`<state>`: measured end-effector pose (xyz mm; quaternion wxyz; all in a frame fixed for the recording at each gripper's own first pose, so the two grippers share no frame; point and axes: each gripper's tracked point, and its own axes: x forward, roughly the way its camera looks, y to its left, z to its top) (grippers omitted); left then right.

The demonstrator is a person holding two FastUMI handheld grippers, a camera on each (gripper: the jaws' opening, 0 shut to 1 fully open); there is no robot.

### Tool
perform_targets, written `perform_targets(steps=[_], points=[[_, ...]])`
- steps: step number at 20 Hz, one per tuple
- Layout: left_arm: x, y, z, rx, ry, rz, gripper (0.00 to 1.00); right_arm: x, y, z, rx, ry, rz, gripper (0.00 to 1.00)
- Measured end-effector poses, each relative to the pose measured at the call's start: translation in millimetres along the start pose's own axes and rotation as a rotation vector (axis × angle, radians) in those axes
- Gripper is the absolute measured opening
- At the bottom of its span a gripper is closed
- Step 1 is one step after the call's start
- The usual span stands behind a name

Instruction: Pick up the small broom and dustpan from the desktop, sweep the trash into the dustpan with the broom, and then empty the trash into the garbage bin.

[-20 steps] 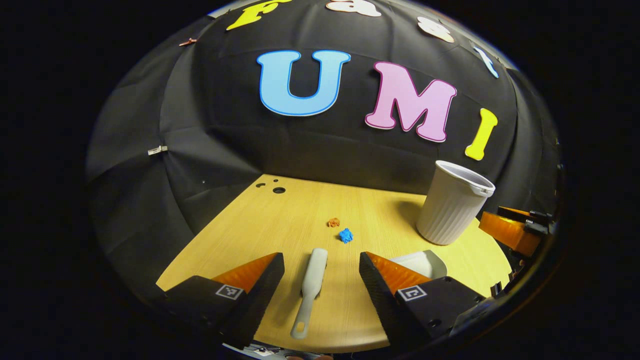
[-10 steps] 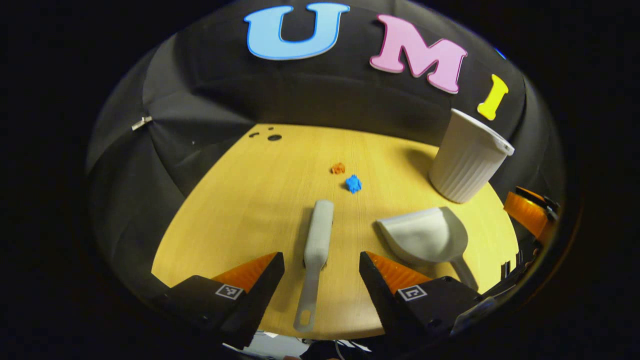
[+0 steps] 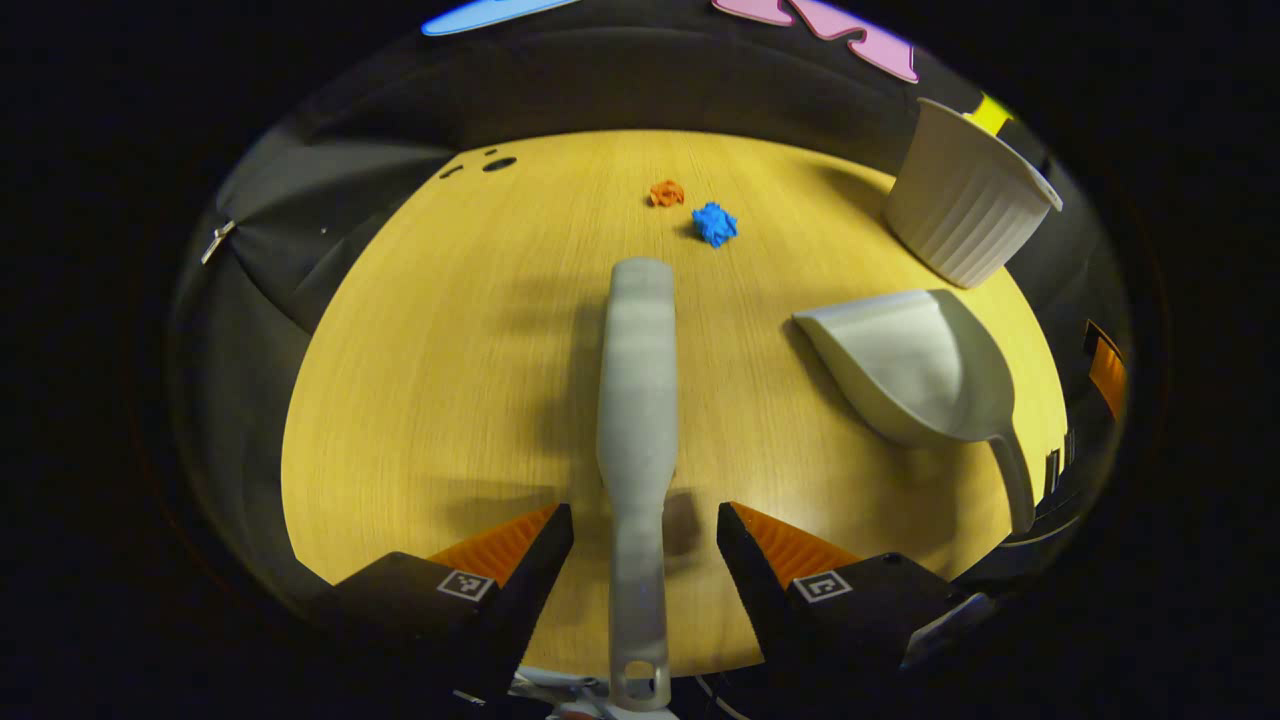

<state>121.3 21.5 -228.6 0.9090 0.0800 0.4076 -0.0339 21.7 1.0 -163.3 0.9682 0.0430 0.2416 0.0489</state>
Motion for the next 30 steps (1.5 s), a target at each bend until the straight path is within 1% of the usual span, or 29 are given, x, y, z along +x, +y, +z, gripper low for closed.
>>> perform_targets(steps=[3,4,5,6,7,8,10,12,13,16,18,19,20,22,24,26,27,30], points=[[7.4,-0.3,0.2,0.010,0.032,-0.002,0.84,3.8,1.4,-16.0,0.015,0.065,0.017,0.99],[9.8,-1.2,0.2,0.010,0.040,-0.001,0.83,5.5,0.8,-18.6,0.026,0.077,0.020,0.99],[11.1,0.8,0.7,0.016,0.044,0.009,0.78,7.3,-0.2,-20.5,0.036,0.087,0.021,0.99],[8.3,-0.8,4.8,0.022,0.040,0.009,0.77,8.5,-2.5,-22.0,0.043,0.096,0.017,0.99],[13.5,-1.5,4.7,0.027,0.038,0.006,0.67,9.2,-4.8,-23.5,0.050,0.103,0.013,0.99],[15.2,-2.1,7.0,0.031,0.029,0.005,0.65,11.6,-5.4,-25.8,0.060,0.114,0.014,0.99],[15.1,-2.8,8.8,0.034,0.019,0.004,0.56,17.2,-4.7,-40.2,0.084,0.170,0.026,0.99],[20.8,-2.8,8.3,0.013,0.010,0.014,0.40,19.2,-2.8,-53.5,0.106,0.231,0.035,0.99],[15.3,-4.5,11.3,0.017,0.003,0.014,0.32,19.2,-1.0,-60.6,0.114,0.258,0.041,0.99],[15.6,-4.1,12.7,0.044,-0.030,0.000,0.29,22.0,1.4,-80.9,0.123,0.335,0.051,0.99],[14.8,-3.8,13.9,0.029,-0.067,-0.005,0.28,24.0,2.2,-90.0,0.127,0.368,0.053,0.99],[12.9,-4.0,13.4,0.019,-0.077,-0.011,0.24,23.5,2.9,-93.5,0.122,0.376,0.053,0.99],[9.9,-5.4,15.1,0.008,-0.099,-0.023,0.26,23.1,2.7,-95.6,0.116,0.383,0.053,0.99],[-1.1,-8.3,22.4,-0.002,-0.158,-0.049,0.25,21.8,4.7,-98.4,0.112,0.400,0.054,0.99],[-15.7,-6.4,29.8,0.011,-0.205,-0.051,0.25,28.2,6.6,-105.5,0.131,0.428,0.052,0.99],[-29.7,-3.7,32.2,0.010,-0.224,-0.048,0.25,35.6,2.0,-113.2,0.167,0.463,0.026,0.99],[-35.6,-3.6,32.3,-0.006,-0.229,-0.052,0.25,36.0,-1.6,-114.4,0.170,0.470,0.005,0.99],[-46.6,-3.7,34.6,-0.073,-0.250,-0.078,0.25,44.9,-8.9,-120.8,0.141,0.496,-0.031,0.99]])
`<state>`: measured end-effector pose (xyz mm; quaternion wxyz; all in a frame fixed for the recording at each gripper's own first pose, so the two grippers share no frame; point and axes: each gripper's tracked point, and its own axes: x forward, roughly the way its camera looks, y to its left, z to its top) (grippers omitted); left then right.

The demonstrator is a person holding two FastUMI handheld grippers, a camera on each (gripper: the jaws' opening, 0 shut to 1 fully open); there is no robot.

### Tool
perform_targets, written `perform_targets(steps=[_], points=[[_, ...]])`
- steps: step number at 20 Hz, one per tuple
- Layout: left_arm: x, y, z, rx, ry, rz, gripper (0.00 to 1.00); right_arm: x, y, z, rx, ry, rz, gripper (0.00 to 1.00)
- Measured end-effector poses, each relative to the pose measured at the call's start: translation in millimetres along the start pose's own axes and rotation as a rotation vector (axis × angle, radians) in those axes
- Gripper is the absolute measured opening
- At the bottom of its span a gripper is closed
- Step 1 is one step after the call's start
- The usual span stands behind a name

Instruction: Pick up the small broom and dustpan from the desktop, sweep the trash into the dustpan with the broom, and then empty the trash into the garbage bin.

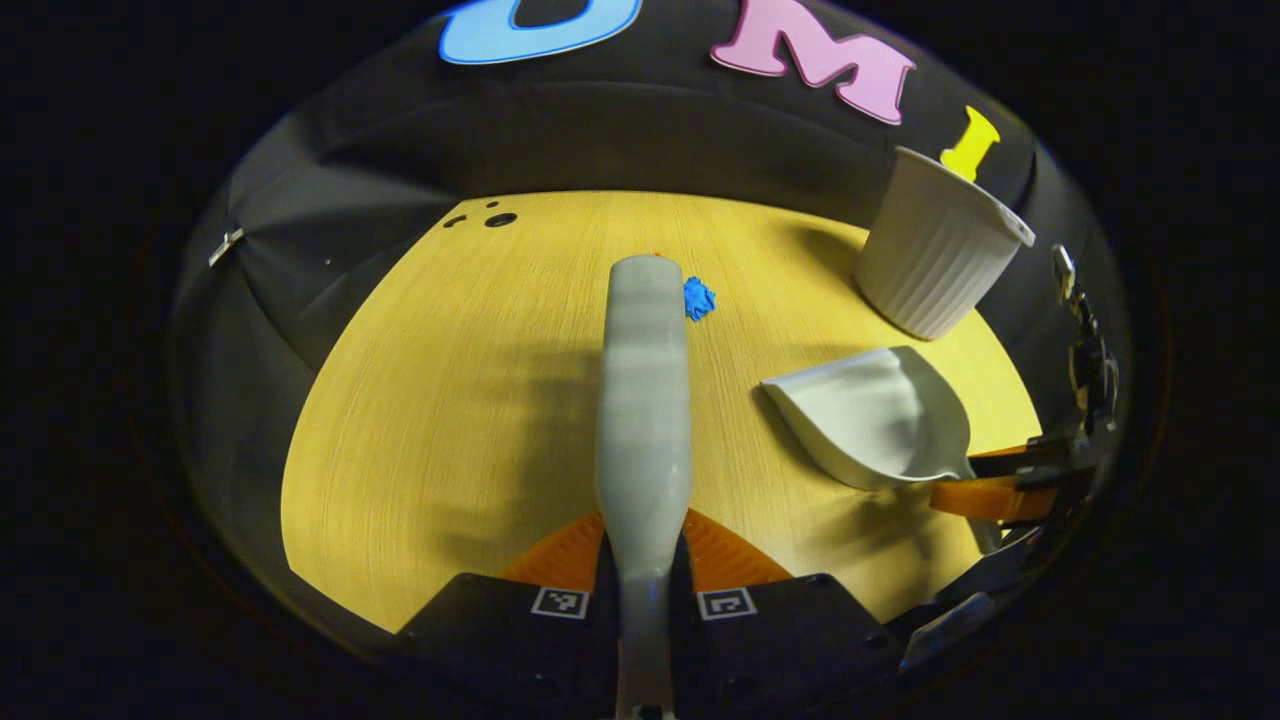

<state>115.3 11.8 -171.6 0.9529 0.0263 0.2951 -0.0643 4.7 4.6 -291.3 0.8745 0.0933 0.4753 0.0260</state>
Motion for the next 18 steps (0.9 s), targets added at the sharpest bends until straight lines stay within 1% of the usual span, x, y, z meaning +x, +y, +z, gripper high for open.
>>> perform_targets(steps=[4,5,6,8,9,10,11,12,13,14,16,18], points=[[-4.7,11.1,-4.8,-0.021,0.015,0.026,0.25,20.3,2.4,-14.2,-0.022,0.078,-0.041,0.99],[-4.6,12.0,-6.5,-0.026,0.020,0.029,0.25,22.1,3.0,-12.2,-0.025,0.080,-0.061,0.99],[-5.5,13.0,-6.7,-0.031,0.020,0.034,0.25,26.0,7.5,-8.6,-0.029,0.064,-0.057,0.99],[-5.5,14.1,-6.6,-0.041,0.019,0.036,0.25,28.6,6.4,-8.1,-0.063,0.070,-0.094,0.96],[-5.0,14.3,-7.4,-0.045,0.019,0.036,0.25,31.1,1.8,-7.7,-0.090,0.074,-0.126,0.93],[-4.7,14.2,-7.1,-0.046,0.021,0.036,0.25,33.4,1.0,-7.2,-0.105,0.086,-0.139,0.73],[-3.4,14.1,-7.9,-0.048,0.023,0.035,0.25,32.6,3.4,-5.1,-0.111,0.086,-0.138,0.67],[-3.4,14.4,-7.6,-0.049,0.024,0.035,0.25,34.1,4.8,-2.3,-0.111,0.081,-0.136,0.50],[-3.5,15.2,-9.3,-0.051,0.029,0.037,0.25,35.3,4.2,-1.2,-0.106,0.078,-0.133,0.49],[-2.4,17.1,-11.7,-0.052,0.043,0.044,0.25,35.9,4.2,-1.2,-0.109,0.081,-0.127,0.40],[1.6,23.9,-18.9,-0.062,0.064,0.068,0.25,32.8,4.5,-1.4,-0.122,0.067,-0.115,0.39],[4.4,21.5,-22.3,-0.093,0.074,0.056,0.25,33.9,4.5,-1.8,-0.147,0.072,-0.103,0.38]])
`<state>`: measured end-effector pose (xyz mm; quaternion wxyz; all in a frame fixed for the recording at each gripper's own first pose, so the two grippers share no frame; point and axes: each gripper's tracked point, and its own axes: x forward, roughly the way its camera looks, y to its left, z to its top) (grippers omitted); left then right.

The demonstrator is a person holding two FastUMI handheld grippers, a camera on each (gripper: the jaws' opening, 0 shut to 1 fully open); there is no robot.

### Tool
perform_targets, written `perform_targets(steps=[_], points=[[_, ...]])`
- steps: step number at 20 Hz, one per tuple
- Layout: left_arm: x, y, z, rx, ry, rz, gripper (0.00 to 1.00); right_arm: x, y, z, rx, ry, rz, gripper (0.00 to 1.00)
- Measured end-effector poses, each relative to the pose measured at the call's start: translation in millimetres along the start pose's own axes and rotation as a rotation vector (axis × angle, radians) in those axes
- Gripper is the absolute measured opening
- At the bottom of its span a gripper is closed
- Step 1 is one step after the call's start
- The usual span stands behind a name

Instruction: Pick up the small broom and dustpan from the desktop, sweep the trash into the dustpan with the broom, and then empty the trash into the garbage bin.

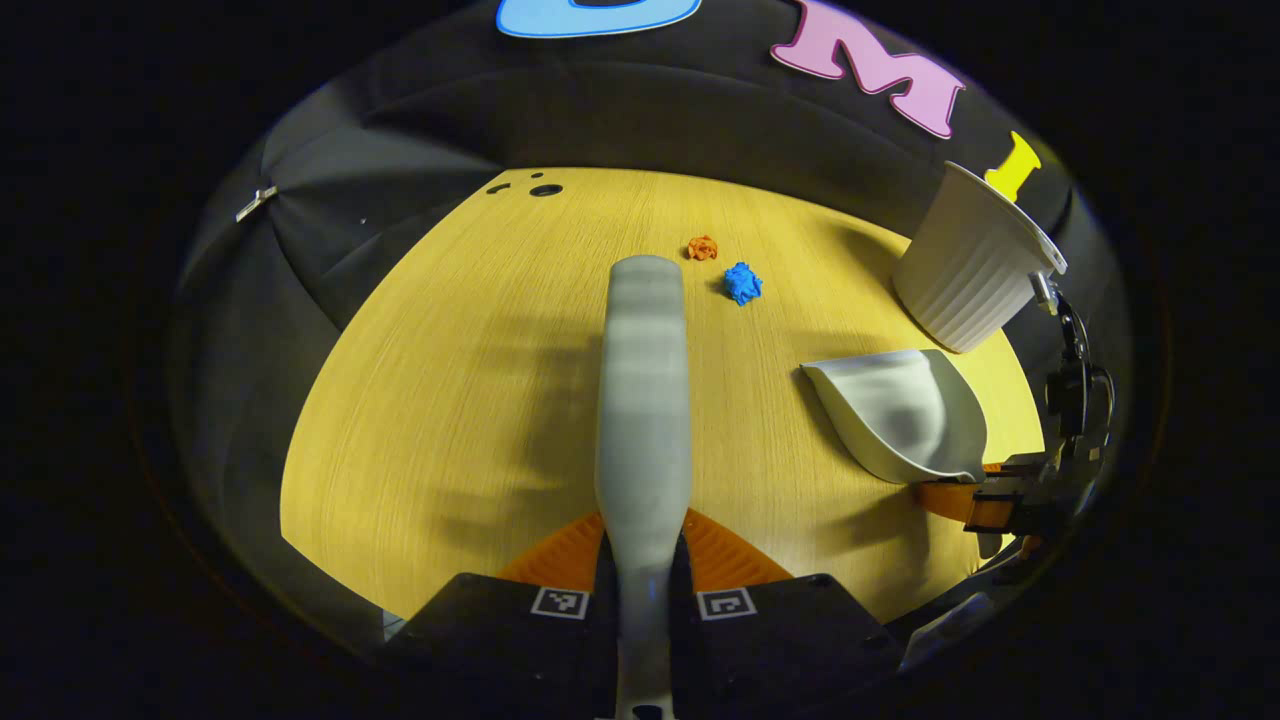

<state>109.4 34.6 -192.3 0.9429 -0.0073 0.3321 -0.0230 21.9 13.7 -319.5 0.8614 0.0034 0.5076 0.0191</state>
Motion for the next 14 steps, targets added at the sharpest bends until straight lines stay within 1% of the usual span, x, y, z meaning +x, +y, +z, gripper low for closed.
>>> perform_targets(steps=[2,3,4,5,8,9,10,12,14], points=[[6.1,3.6,3.1,0.011,0.009,0.001,0.25,-2.0,1.7,0.0,-0.014,0.006,0.023,0.37],[9.6,7.4,9.1,0.031,0.010,0.009,0.25,-1.7,1.4,-0.3,-0.036,0.003,0.032,0.41],[14.4,10.7,17.6,0.053,0.012,0.016,0.25,-1.2,0.6,-0.5,-0.056,0.001,0.037,0.32],[19.3,15.3,26.5,0.077,0.017,0.025,0.25,-2.5,0.7,-2.0,-0.071,0.002,0.045,0.35],[41.1,35.8,57.1,0.137,0.040,0.067,0.25,-5.3,-2.8,-4.0,-0.103,0.010,0.058,0.35],[51.0,41.3,67.6,0.165,0.056,0.070,0.25,-7.3,-4.6,-5.4,-0.111,0.010,0.066,0.39],[60.8,46.4,78.8,0.204,0.072,0.070,0.24,-9.7,-6.3,-5.9,-0.109,0.010,0.073,0.35],[82.7,56.7,107.1,0.301,0.090,0.089,0.25,-13.8,-6.7,-10.7,-0.110,0.010,0.085,0.35],[104.0,57.7,130.3,0.354,0.099,0.116,0.25,-20.1,-3.5,-17.7,-0.096,0.015,0.108,0.35]])
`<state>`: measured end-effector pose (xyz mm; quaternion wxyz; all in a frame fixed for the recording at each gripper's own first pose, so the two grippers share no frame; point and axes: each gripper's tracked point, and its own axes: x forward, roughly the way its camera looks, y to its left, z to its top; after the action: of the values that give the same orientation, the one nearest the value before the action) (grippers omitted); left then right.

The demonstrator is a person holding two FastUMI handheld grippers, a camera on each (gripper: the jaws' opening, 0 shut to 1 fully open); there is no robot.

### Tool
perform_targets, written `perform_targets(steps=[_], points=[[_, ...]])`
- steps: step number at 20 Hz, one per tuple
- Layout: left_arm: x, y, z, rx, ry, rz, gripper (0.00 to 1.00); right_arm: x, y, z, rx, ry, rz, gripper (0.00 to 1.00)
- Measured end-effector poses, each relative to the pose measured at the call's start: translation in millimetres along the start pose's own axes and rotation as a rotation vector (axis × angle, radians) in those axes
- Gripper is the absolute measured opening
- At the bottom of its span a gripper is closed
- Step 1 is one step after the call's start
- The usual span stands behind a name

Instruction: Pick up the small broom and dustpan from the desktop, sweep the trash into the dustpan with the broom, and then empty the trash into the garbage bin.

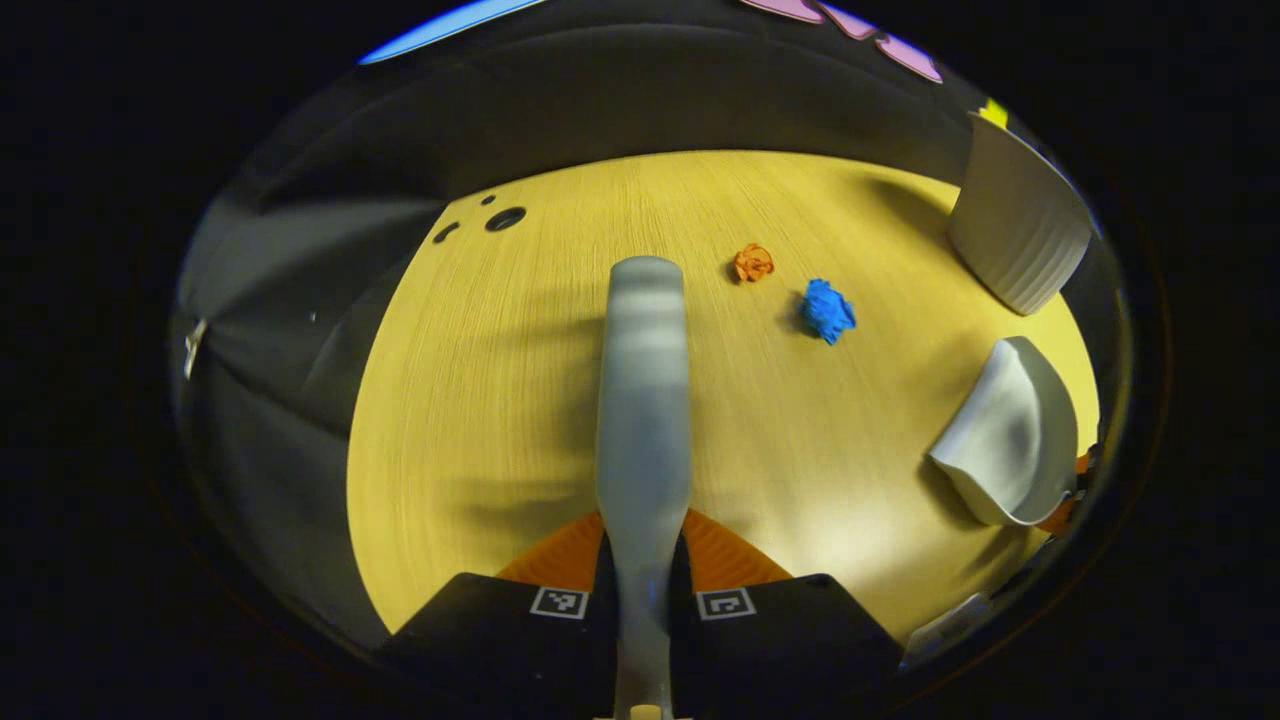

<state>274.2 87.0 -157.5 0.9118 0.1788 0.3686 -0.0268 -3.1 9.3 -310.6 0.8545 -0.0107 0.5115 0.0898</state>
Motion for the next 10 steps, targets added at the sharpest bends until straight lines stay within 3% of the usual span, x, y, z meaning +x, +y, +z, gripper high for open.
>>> perform_targets(steps=[4,5,10], points=[[32.5,-9.4,43.5,0.068,0.011,-0.018,0.25,-5.0,5.0,-2.3,-0.019,0.000,0.037,0.39],[39.9,-11.3,51.7,0.100,0.021,-0.022,0.23,-5.1,3.2,-3.2,-0.028,-0.001,0.037,0.35],[56.3,-17.9,92.6,0.363,0.013,-0.017,0.25,-0.3,-15.1,-0.5,-0.027,-0.003,0.006,0.35]])
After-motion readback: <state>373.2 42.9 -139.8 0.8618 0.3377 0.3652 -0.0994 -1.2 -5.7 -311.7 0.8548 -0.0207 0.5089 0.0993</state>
